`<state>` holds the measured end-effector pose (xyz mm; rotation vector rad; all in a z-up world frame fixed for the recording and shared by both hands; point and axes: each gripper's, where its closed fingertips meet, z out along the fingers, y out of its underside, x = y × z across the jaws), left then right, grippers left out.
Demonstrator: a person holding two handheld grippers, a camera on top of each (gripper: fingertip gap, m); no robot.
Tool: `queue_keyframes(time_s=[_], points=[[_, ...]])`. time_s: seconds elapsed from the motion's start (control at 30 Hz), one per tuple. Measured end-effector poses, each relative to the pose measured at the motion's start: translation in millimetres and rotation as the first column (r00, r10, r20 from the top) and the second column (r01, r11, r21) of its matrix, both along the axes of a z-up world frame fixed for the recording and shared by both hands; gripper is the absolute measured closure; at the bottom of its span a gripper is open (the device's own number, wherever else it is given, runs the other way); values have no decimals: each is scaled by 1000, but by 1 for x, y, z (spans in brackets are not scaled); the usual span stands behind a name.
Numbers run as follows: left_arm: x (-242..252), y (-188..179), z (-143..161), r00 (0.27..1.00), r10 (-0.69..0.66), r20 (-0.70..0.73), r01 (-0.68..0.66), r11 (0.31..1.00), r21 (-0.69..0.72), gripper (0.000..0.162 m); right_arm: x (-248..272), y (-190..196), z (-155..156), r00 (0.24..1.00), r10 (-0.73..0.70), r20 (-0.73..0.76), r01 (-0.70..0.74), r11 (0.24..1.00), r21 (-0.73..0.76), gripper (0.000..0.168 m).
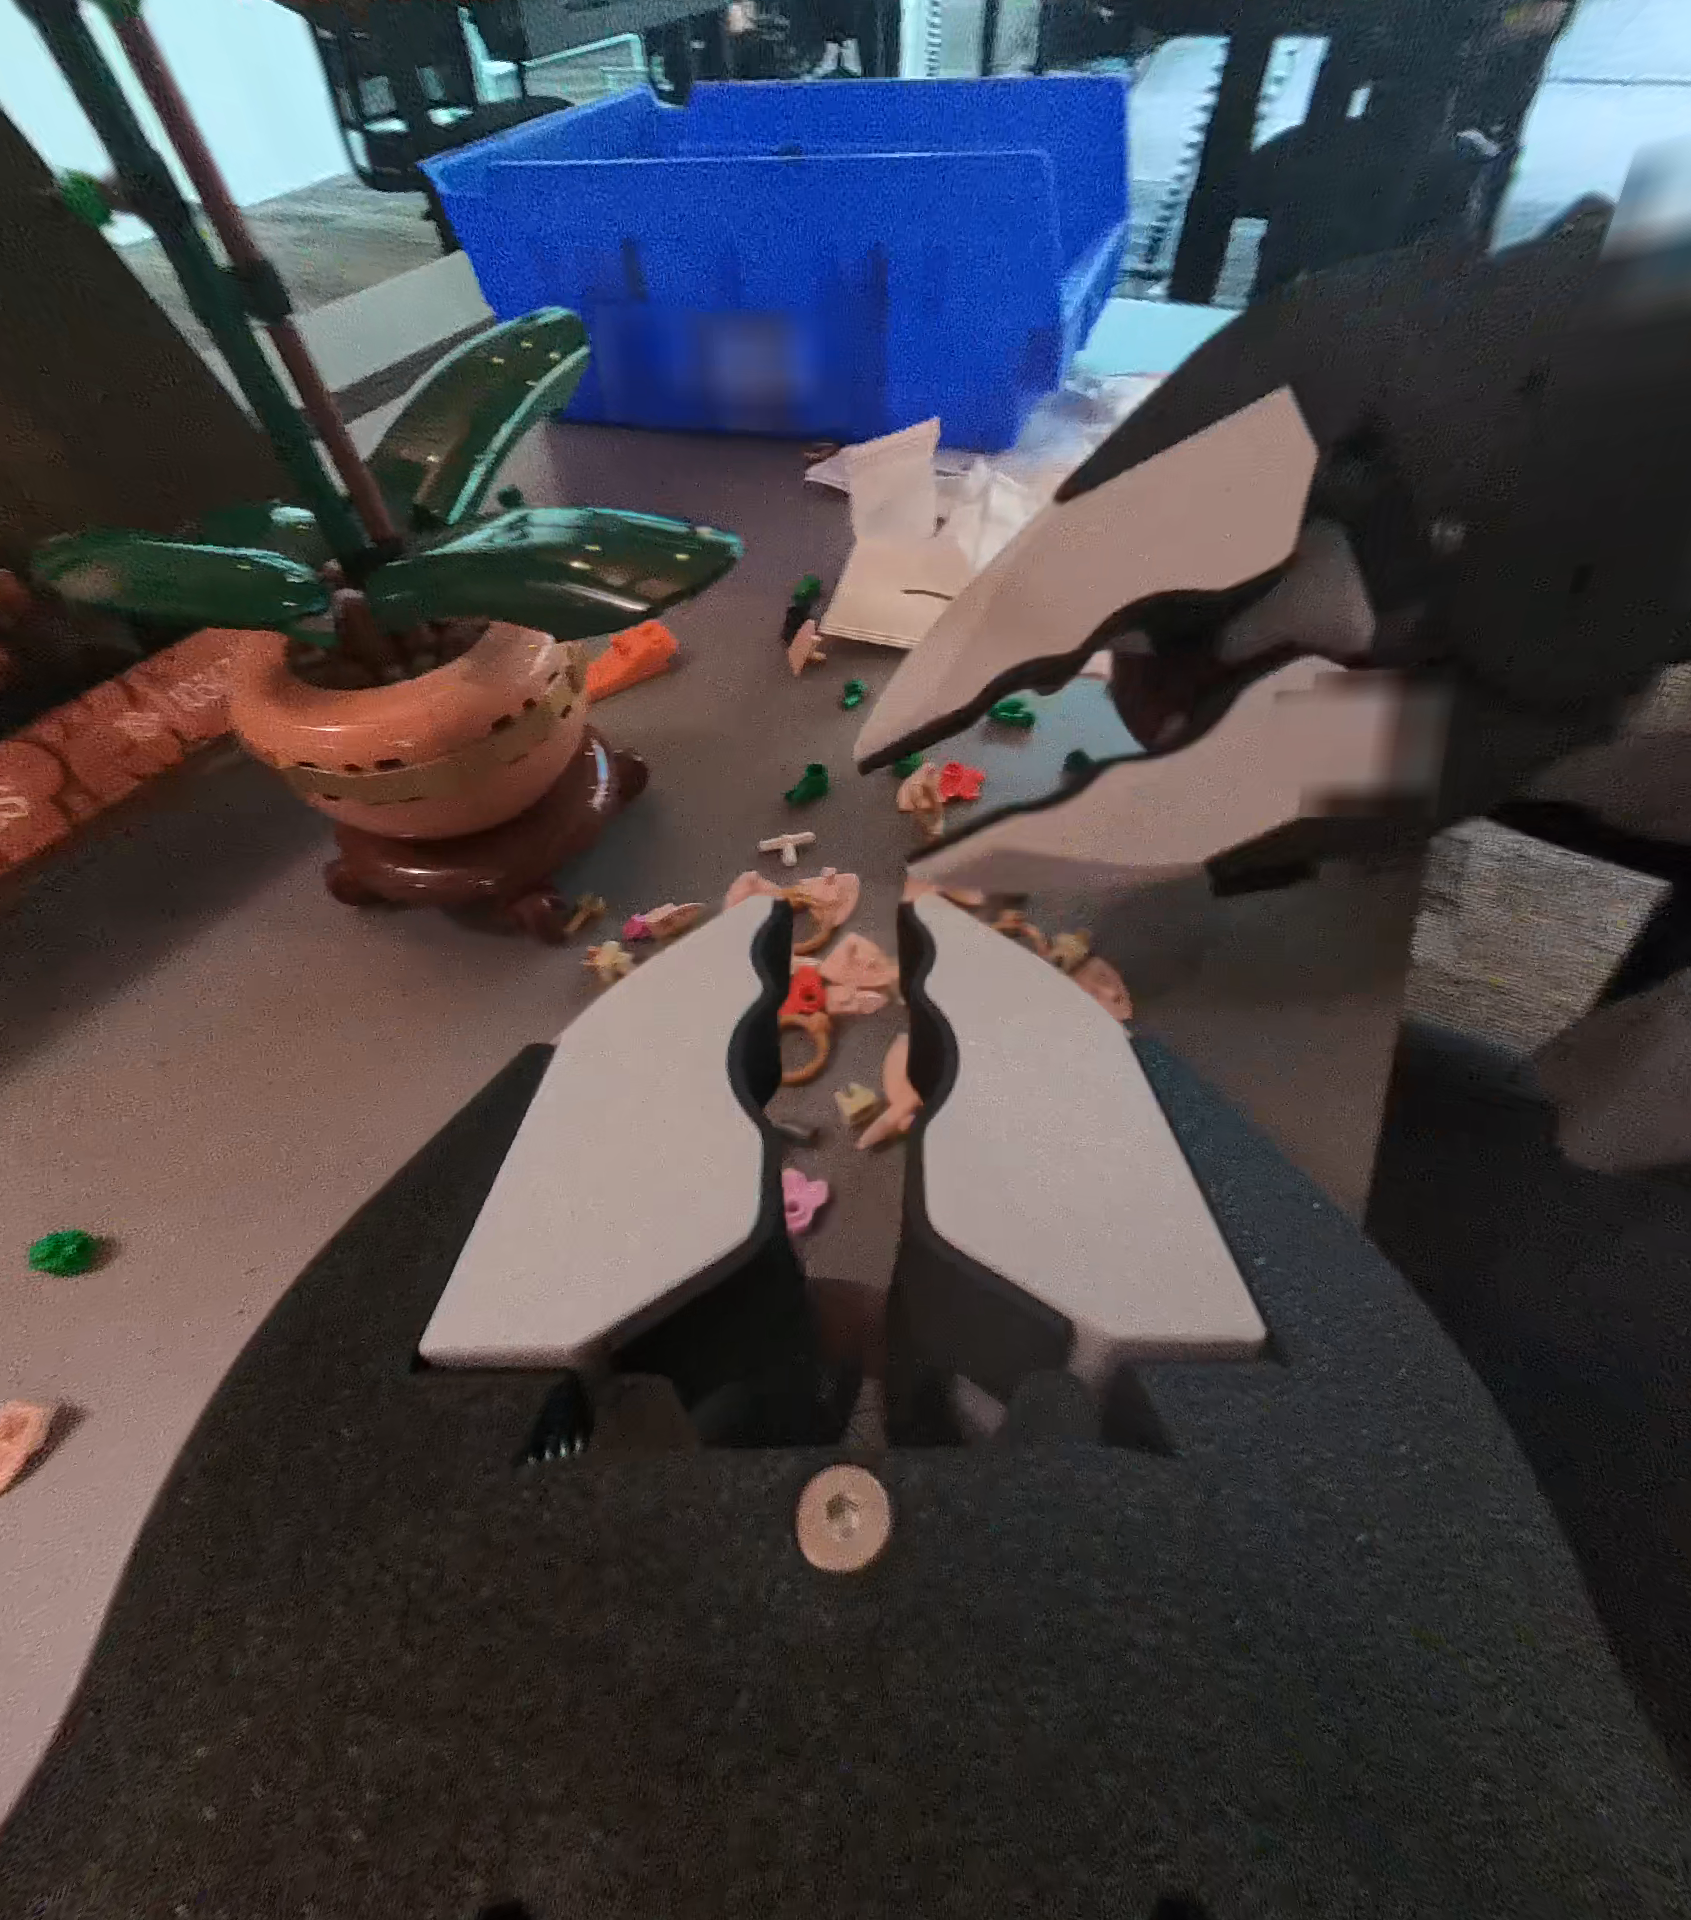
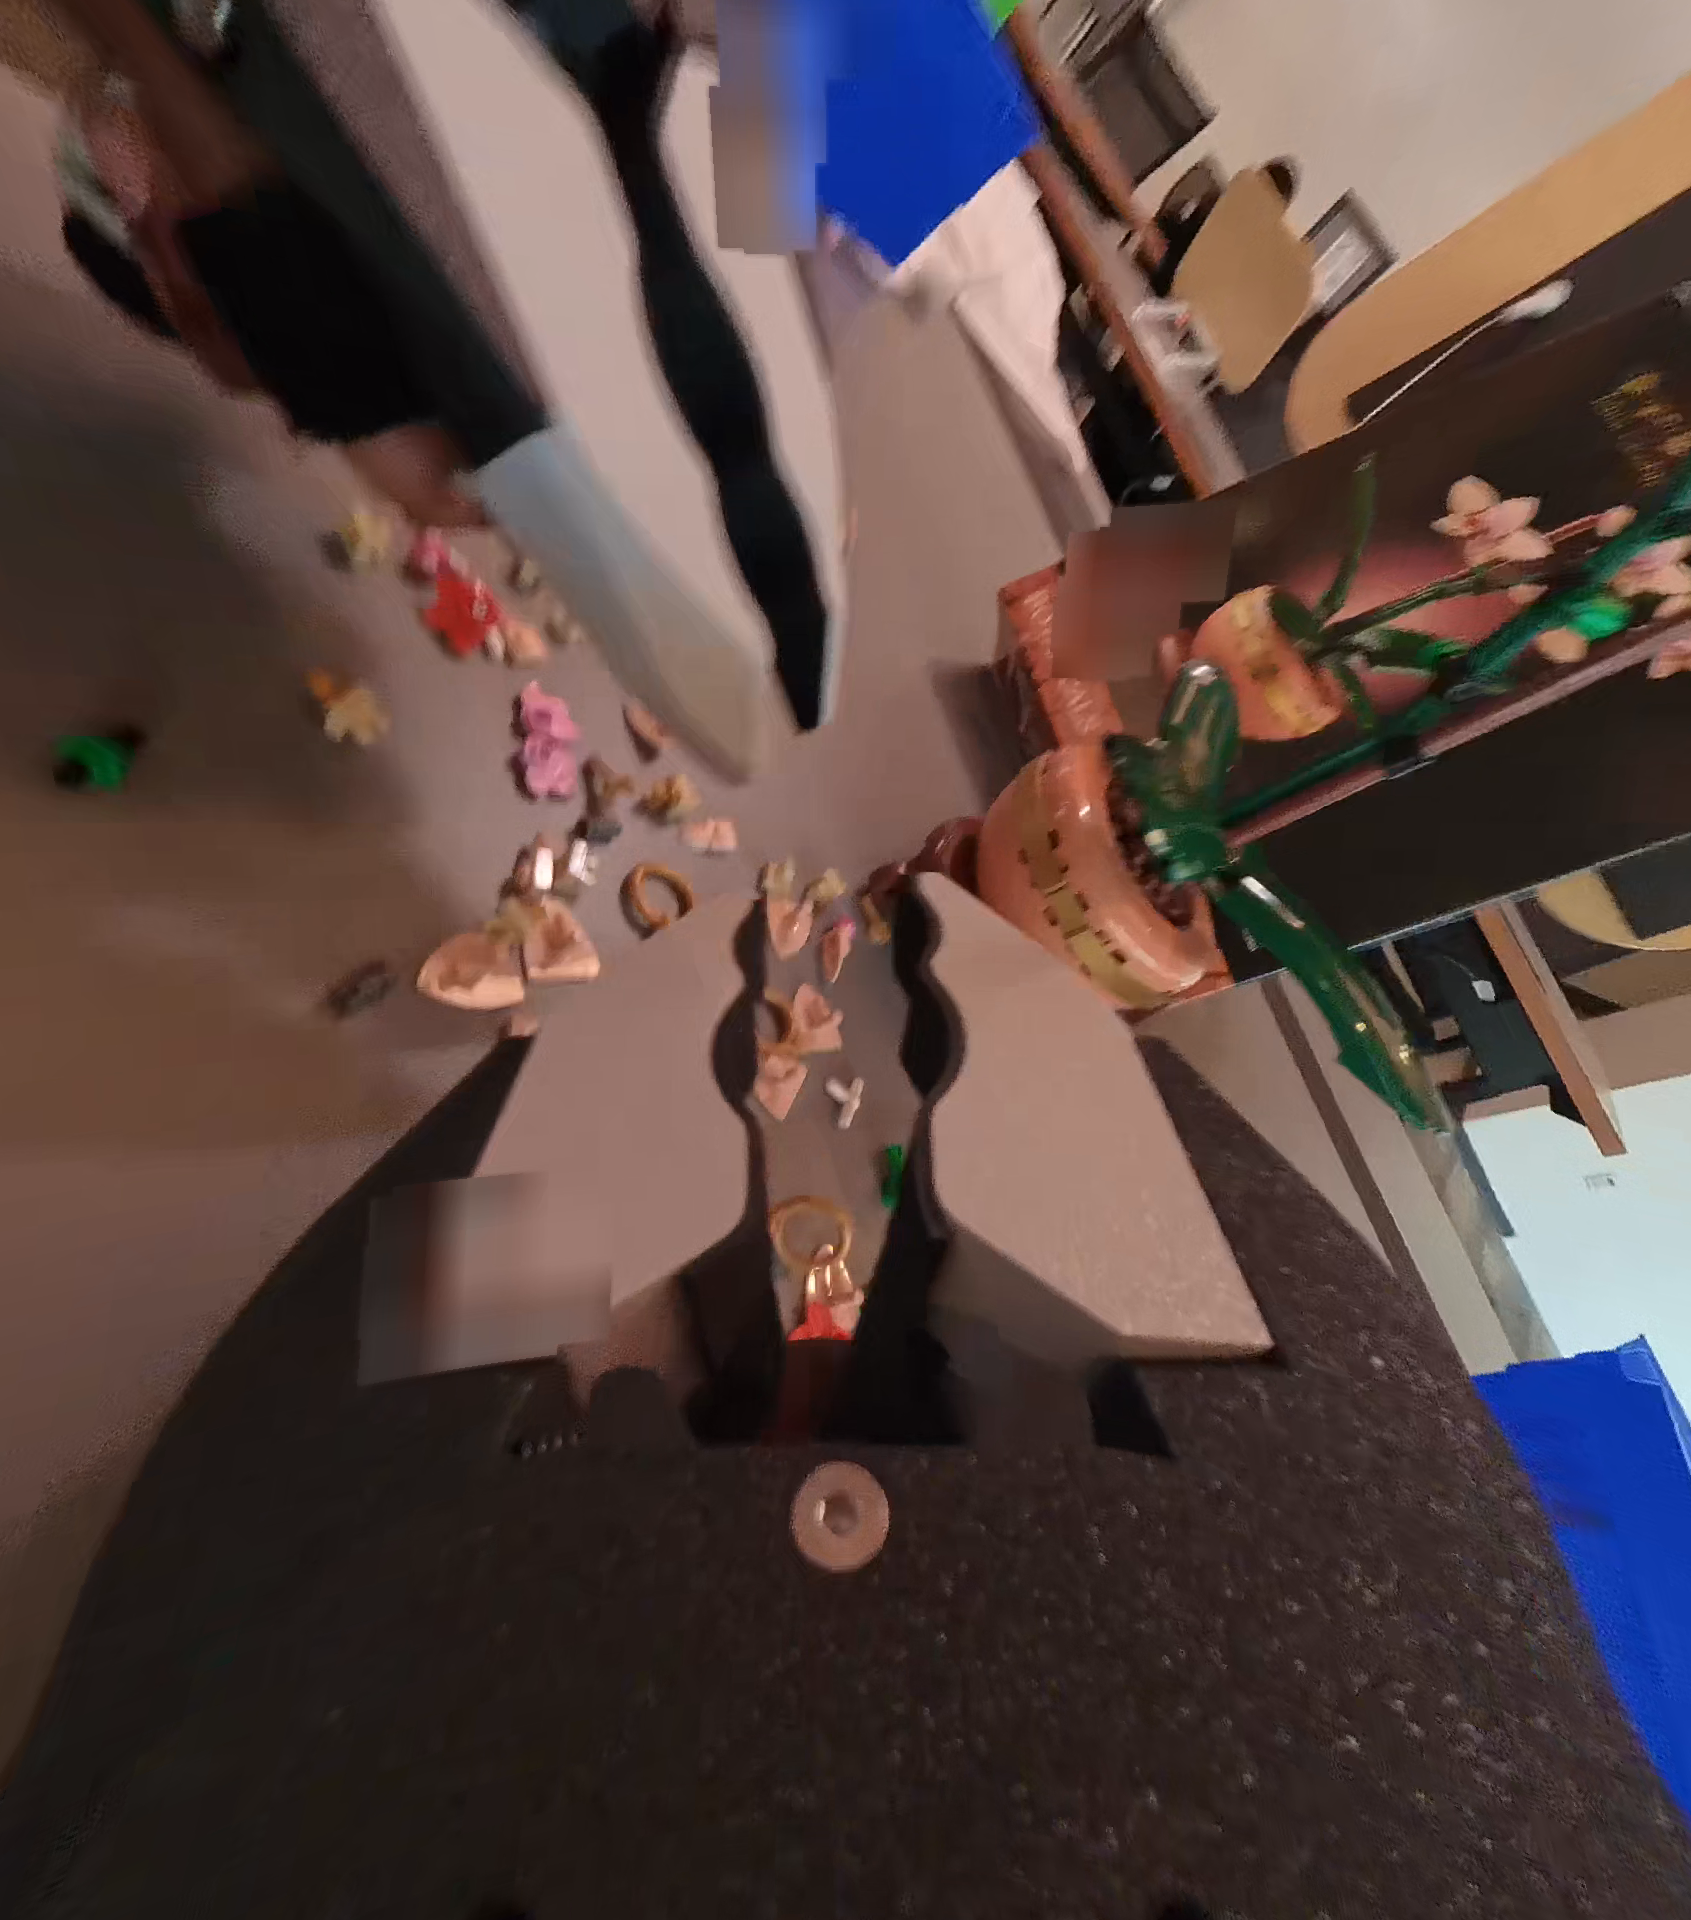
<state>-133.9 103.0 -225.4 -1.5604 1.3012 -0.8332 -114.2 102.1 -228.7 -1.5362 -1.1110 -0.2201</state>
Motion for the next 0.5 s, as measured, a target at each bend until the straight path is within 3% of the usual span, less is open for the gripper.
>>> queue_keyframes(time_s=[0.07,0.13,0.23,0.33,0.4,0.5], points=[[4,-21,1,993,-118,30,121,986,-118,134,-12,-12,15,990,87,-113,-86,996,13,163],[10,-41,4,972,-219,87,234,942,-240,136,-22,-21,25,977,147,-156,-142,989,46,166],[11,-54,24,939,-284,194,324,918,-228,146,2,-4,16,990,-39,-136,40,999,2,165],[-24,-12,67,947,-128,295,145,989,-37,134,10,-11,25,946,1,-325,-6,1000,-16,166],[-66,13,97,938,-39,345,4,995,101,109,23,-19,35,871,0,-491,-23,999,-41,163],[-131,48,109,957,174,231,-240,924,299,76,42,-31,45,768,-9,-640,-63,994,-90,131]])
